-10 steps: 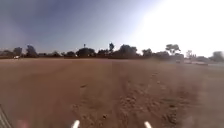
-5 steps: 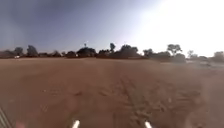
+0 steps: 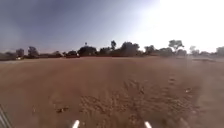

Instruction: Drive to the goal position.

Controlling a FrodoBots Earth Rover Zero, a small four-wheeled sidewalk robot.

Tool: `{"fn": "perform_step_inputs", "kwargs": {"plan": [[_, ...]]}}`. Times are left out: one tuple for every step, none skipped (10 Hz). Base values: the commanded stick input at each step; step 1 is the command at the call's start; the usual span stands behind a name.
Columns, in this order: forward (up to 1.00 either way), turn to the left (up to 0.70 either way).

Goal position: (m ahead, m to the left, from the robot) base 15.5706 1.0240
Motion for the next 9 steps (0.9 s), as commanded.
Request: {"fn": "perform_step_inputs", "kwargs": {"plan": [[1.00,0.00],[1.00,0.00],[1.00,0.00],[1.00,0.00],[1.00,0.00],[1.00,0.00],[1.00,0.00],[1.00,0.00],[1.00,0.00]]}}
